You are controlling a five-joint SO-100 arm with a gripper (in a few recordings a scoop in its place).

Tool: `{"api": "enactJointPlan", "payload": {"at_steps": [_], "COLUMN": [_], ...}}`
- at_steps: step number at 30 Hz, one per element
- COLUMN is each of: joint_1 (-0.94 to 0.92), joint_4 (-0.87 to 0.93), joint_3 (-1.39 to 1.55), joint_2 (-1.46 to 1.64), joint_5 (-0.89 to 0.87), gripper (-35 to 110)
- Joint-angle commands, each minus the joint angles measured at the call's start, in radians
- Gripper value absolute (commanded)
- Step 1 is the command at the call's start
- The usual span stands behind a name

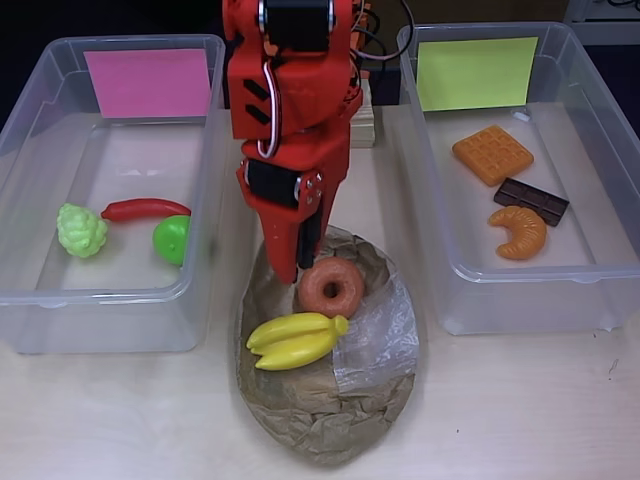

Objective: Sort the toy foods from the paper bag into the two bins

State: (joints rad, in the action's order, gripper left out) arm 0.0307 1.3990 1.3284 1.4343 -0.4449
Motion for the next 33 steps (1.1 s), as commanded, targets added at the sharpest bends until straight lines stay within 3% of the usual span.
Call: {"api": "enactJointPlan", "payload": {"at_steps": [1,6,14,18,28,33], "joint_1": [-0.005,0.009,0.069,0.071,0.077,0.069], "joint_4": [0.067,0.038,-0.19,-0.275,-0.341,-0.376], "joint_3": [-0.071,0.012,0.23,0.216,0.095,0.026], "joint_2": [0.077,0.08,-0.048,-0.163,-0.431,-0.495], "joint_5": [0.021,0.034,0.12,0.155,0.187,0.196], "gripper": [7,10,33,38,36,15]}}
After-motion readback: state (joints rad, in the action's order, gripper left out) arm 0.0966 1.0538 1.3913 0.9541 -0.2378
